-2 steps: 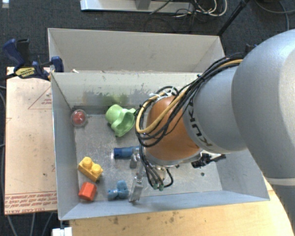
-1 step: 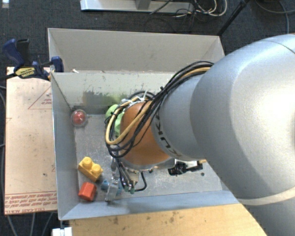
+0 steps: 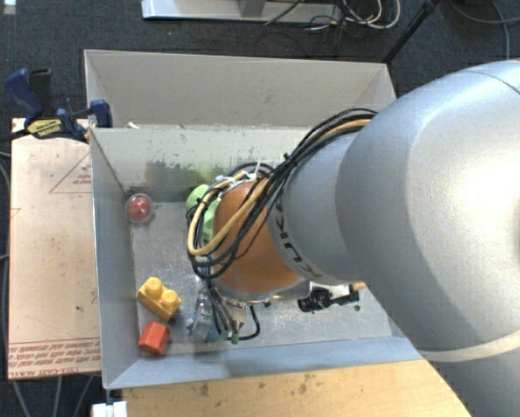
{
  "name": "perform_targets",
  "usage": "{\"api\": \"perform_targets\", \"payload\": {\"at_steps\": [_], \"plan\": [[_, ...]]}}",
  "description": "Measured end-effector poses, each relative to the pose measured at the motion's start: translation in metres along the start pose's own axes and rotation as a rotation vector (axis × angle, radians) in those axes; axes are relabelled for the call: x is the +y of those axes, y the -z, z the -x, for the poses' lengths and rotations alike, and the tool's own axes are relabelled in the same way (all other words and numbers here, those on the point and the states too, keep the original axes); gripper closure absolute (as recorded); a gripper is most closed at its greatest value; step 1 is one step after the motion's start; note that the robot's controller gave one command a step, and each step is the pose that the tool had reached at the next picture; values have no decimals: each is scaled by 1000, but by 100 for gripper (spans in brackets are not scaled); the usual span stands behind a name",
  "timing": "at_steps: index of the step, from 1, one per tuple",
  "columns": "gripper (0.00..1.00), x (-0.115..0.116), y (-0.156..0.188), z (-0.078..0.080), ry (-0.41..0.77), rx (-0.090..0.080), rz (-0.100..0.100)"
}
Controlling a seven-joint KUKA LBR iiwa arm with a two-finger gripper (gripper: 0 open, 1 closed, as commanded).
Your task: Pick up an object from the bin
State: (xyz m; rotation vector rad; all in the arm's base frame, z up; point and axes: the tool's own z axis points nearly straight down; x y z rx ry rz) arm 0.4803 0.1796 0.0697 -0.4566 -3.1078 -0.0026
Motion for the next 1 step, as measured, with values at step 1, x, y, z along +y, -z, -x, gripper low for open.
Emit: {"api": "perform_targets", "payload": {"at_steps": [1], "plan": [[100, 2, 142, 9, 20, -9, 5]]}}
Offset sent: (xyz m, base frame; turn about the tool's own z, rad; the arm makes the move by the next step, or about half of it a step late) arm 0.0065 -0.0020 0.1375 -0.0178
